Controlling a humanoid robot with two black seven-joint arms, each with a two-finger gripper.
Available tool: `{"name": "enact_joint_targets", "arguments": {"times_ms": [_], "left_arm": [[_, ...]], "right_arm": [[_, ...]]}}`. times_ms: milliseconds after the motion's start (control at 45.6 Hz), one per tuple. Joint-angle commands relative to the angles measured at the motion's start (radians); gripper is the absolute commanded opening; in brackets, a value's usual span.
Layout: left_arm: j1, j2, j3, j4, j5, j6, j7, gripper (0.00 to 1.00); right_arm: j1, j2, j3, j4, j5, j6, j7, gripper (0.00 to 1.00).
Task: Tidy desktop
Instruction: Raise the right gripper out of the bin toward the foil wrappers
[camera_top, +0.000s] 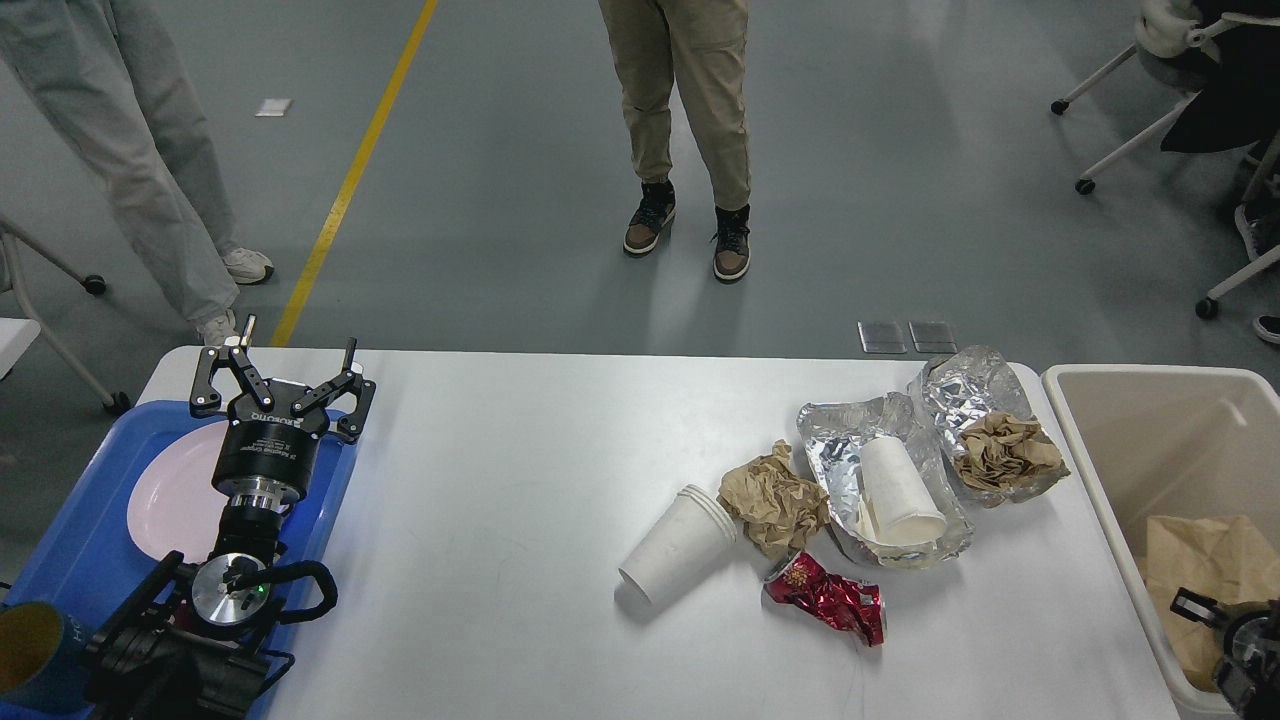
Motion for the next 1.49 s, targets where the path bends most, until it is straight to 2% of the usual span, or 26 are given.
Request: {"name": "enact_joint_targets", "arguments": {"times_ms": [0,263,329,504,613,635,679,789,898,1052,1314,1468], "left_arm": [[0.000,0.000,0.000,0.000,0.000,0.000,0.000,0.96],[0.000,0.000,0.000,0.000,0.000,0.000,0.000,0.96],[0.000,0.000,0.000,0.000,0.000,0.000,0.000,0.96],[-0.002,0.000,0.000,0.000,0.000,0.000,0.000,0.96],[-0.002,0.000,0.000,0.000,0.000,0.000,0.000,0.96],[-0.002,0.000,0.000,0.000,0.000,0.000,0.000,0.96],[-0.002,0.000,0.000,0.000,0.000,0.000,0.000,0.96],[-0.002,0.000,0.000,0.000,0.000,0.000,0.000,0.96],[-0.002,0.000,0.000,0.000,0.000,0.000,0.000,0.96],[-0.002,0.000,0.000,0.000,0.000,0.000,0.000,0.96],[0.000,0.000,0.000,0.000,0.000,0.000,0.000,0.96],[-0.002,0.000,0.000,0.000,0.000,0.000,0.000,0.96]], "right_arm": [[-0.012,0.002,0.001,0.007,0.000,-0.039,0.001,1.00],[0.004,-0.015,0.004,0.027,0.000,-0.036,0.001,1.00],[0.023,-0.032,-0.001,0.070,-0.001,-0.023,-0.005,1.00],[0.233,-0.214,-0.030,0.352,-0.030,0.089,-0.022,1.00],[0.477,-0.286,-0.169,0.574,-0.109,0.150,-0.097,1.00],[0.567,-0.298,-0.233,0.660,-0.116,0.179,-0.129,1.00],[0.658,-0.305,-0.298,0.731,-0.116,0.211,-0.158,1.00],[0.908,-0.306,-0.432,0.872,-0.112,0.369,-0.207,1.00],[1.119,-0.300,-0.463,0.960,-0.110,0.625,-0.214,1.00],[1.316,-0.297,-0.487,1.085,-0.104,0.848,-0.215,0.99],[1.649,-0.254,-0.585,1.358,-0.102,0.885,-0.215,1.00],[1.780,-0.173,-0.619,1.457,-0.023,0.868,-0.201,1.00]]}}
